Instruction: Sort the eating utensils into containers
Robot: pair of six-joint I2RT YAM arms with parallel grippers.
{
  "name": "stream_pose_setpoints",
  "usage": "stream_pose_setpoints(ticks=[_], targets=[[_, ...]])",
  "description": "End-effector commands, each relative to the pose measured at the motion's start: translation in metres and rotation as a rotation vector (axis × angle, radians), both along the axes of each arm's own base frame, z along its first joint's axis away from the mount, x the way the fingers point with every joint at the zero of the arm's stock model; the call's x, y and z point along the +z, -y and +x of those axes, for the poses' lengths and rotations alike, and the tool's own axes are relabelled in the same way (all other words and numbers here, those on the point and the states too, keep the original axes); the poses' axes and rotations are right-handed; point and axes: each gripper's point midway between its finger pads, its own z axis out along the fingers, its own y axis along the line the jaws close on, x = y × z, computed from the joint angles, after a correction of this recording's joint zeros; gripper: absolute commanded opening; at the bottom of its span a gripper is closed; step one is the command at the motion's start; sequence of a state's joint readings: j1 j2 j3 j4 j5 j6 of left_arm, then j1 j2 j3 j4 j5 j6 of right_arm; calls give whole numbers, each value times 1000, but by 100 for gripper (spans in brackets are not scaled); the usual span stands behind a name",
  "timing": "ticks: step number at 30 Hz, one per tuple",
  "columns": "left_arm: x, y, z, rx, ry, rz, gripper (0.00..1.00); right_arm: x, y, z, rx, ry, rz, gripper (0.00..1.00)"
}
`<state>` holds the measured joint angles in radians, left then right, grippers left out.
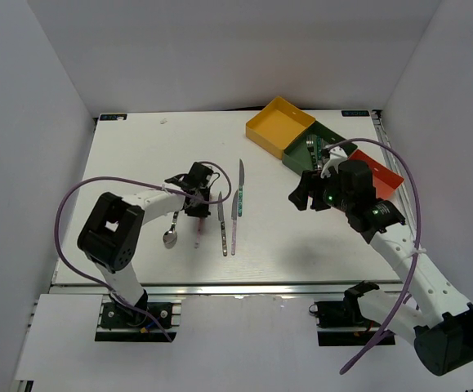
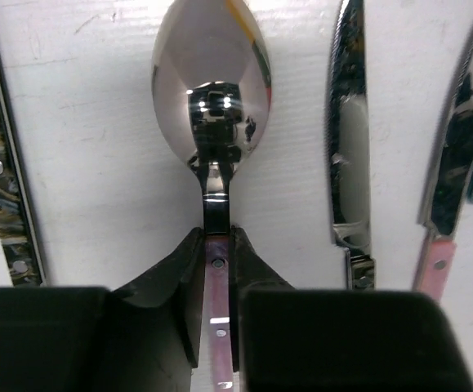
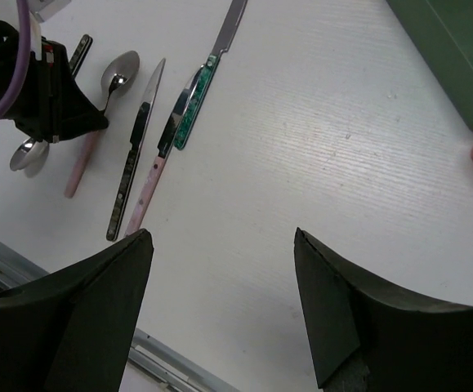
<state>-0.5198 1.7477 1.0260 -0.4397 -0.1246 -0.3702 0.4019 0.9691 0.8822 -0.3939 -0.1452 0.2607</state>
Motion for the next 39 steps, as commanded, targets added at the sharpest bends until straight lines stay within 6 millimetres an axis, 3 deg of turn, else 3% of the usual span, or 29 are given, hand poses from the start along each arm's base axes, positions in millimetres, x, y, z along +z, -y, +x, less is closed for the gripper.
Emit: stream_pose_setpoints(ticks=[1,2,3,5,9,10,11,12,13,14,16,17,19,24,25,27,29,30,32,35,36,37,39], targets=[[0,-12,-11,26,8,37,21,11,-9,-4,23,30,64,75],[1,-11,-11,27,14,28,8,9,-8,-5,19,25,69,75],[3,-10,-12,28,18,19,3,9,-9,-6,18,23,77,79],[3,-7,-15,32,23,-1,0,10,-13,-8,24,24,108,89],[23,-2,-14,64,61,-35,0,14,-30,-17,87,9,215,89],[40,0,-11,79,99,-63,0,1,-37,-24,117,-28,246,89],[52,4,-10,115,121,-99,0,11,-48,-22,163,16,317,89],[65,12,-9,121,151,-142,0,8,-61,-33,202,-45,393,89],[79,18,-8,131,178,-191,0,-9,-69,-39,222,-87,412,89],[107,31,-8,151,234,-291,0,-3,-86,-47,281,-66,443,89],[127,46,-13,151,257,-397,0,-13,-102,-50,276,-77,438,89],[147,58,-16,153,290,-480,0,-15,-117,-61,317,-82,435,89],[160,67,-21,162,294,-551,0,-19,-137,-65,331,-79,421,89],[193,89,-27,114,313,-702,0,3,-173,-54,352,-14,408,88],[195,90,-27,117,315,-712,0,-4,-179,-52,352,-28,384,88],[204,100,-34,84,298,-769,0,5,-187,-42,337,-6,377,84],[205,105,-37,72,288,-800,0,-1,-192,-32,318,3,348,82],[207,106,-39,68,286,-814,0,-1,-197,-26,313,7,341,75],[207,109,-42,65,275,-842,0,-6,-202,-15,294,12,307,71],[210,109,-42,69,283,-857,0,-16,-206,-11,303,-5,264,51],[211,108,-42,71,286,-853,0,-17,-208,-10,312,-1,257,17],[206,104,-42,78,280,-818,18,-15,-207,-9,312,10,251,0],[215,91,-32,130,338,-756,57,-18,-194,-2,274,47,184,0]])
